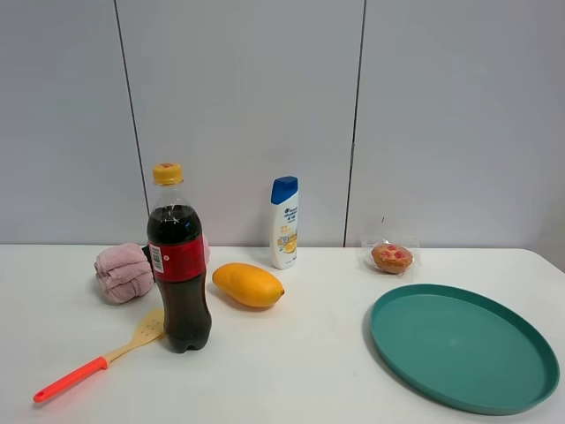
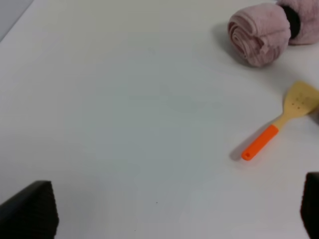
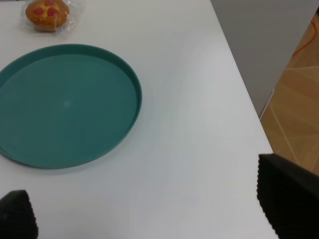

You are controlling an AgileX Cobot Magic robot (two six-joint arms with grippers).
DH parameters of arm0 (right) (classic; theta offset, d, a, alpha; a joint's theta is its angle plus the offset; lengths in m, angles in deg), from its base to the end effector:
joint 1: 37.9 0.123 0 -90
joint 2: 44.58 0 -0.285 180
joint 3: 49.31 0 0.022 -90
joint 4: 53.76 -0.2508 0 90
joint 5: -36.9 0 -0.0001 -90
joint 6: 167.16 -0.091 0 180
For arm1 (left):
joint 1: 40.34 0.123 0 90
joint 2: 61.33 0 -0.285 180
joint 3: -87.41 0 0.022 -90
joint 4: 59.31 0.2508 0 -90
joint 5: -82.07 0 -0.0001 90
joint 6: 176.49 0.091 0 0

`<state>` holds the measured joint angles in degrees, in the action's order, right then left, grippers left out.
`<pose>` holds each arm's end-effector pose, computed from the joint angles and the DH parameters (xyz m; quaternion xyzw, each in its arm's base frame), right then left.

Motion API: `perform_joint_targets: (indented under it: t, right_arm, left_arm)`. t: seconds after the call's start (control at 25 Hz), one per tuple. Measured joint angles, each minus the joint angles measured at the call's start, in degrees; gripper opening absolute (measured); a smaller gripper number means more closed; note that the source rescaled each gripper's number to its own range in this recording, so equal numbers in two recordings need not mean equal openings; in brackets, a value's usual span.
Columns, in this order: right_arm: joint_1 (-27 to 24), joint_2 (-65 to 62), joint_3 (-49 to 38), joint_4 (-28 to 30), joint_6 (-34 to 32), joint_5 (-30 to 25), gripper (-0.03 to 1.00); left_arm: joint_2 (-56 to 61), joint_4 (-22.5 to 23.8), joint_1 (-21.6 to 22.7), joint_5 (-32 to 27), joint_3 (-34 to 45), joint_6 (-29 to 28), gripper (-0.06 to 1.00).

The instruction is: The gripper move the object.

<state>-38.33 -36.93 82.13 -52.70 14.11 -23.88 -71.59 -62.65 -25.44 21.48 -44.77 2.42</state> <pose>-0.0052 -0.0014 0.2773 -0.0059 0.8525 -0.0170 0.5224 0.0017 -0.0043 0.2814 -0.1190 0.8515 0.0324 0.5096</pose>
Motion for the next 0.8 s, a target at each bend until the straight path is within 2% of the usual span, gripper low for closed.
perform_joint_targets:
  t: [0.8]
  right_arm:
    - [0.00, 0.00, 0.00, 0.00, 0.00, 0.00, 1.00]
  left_arm:
    - [2.72, 0.05, 0.00, 0.08, 0.00, 0.52, 1.00]
